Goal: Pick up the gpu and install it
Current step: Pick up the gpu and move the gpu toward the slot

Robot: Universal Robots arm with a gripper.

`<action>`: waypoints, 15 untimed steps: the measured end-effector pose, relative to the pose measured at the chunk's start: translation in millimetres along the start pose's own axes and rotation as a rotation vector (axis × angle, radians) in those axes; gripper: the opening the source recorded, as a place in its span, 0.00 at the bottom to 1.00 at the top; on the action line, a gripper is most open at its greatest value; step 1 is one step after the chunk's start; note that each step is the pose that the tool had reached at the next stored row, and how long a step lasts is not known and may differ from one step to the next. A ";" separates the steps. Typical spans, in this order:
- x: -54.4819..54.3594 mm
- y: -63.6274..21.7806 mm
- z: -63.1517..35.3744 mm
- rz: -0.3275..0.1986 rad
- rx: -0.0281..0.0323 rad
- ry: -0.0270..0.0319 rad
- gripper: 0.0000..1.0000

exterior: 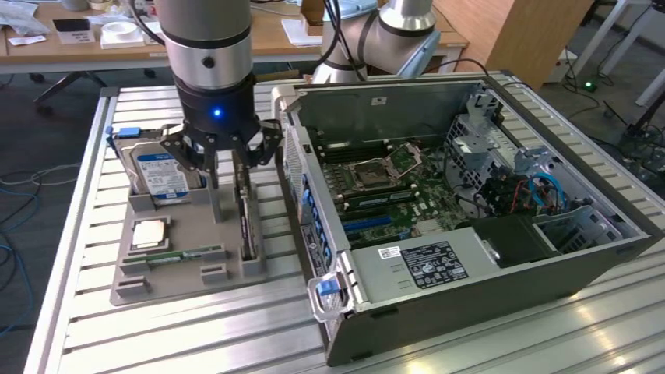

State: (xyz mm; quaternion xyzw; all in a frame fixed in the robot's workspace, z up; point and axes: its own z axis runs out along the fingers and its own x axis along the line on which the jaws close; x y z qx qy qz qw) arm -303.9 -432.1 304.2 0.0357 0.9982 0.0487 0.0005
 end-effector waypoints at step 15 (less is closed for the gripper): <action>-0.9 -0.2 3.0 -0.025 0.0085 0.0019 0.47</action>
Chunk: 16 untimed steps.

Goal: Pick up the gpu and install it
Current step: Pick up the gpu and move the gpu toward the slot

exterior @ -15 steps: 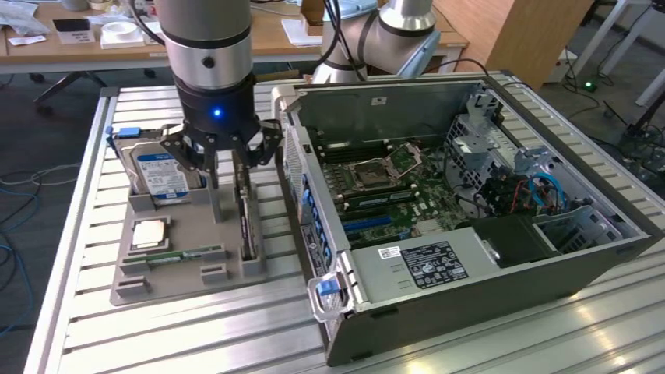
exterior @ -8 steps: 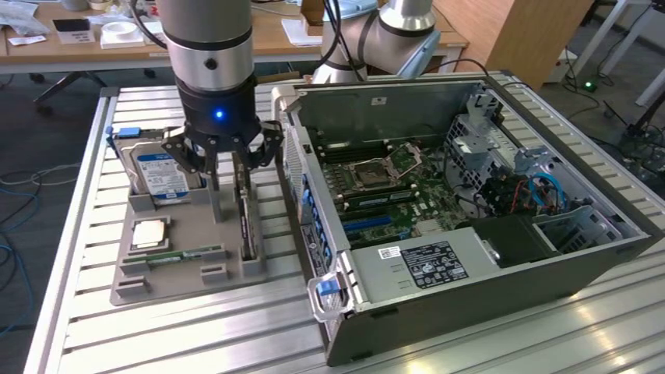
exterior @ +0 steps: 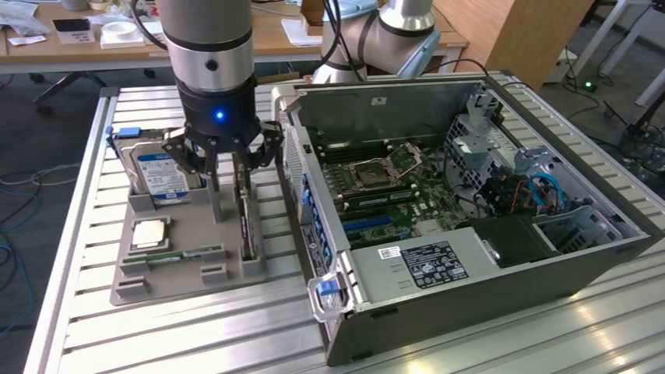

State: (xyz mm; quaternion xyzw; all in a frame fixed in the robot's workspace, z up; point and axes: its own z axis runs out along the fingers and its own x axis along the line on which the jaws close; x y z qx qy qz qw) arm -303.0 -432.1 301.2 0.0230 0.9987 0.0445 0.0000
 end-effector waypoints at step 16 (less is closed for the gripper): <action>-0.2 -0.5 5.2 -0.017 0.0001 -0.0018 0.47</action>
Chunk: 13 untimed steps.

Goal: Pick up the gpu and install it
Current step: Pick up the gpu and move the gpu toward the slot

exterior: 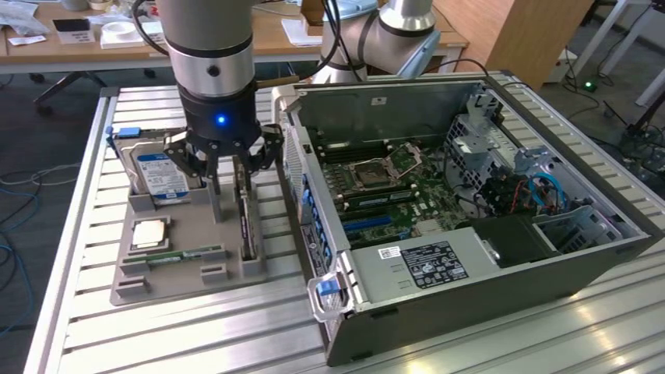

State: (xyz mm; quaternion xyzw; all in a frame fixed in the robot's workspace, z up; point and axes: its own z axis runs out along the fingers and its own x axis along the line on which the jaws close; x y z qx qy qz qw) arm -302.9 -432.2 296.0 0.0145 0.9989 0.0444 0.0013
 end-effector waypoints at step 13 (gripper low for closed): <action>-0.6 -0.7 8.2 -0.011 0.0090 -0.0180 0.47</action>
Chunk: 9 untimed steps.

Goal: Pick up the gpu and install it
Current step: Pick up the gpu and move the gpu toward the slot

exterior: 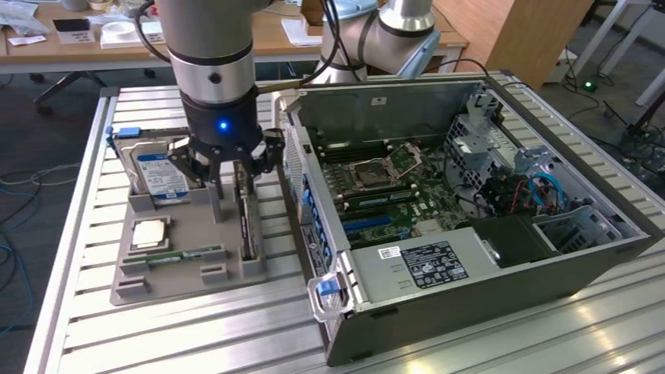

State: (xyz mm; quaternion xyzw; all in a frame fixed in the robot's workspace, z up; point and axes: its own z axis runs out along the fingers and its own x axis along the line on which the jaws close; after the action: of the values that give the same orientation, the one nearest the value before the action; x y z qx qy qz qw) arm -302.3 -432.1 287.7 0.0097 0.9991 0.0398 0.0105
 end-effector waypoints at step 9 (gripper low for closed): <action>0.1 -0.3 3.9 -0.005 0.0040 -0.0084 0.47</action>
State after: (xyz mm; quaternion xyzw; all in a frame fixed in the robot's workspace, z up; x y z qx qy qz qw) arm -302.2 -432.1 283.8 0.0073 0.9992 0.0378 0.0147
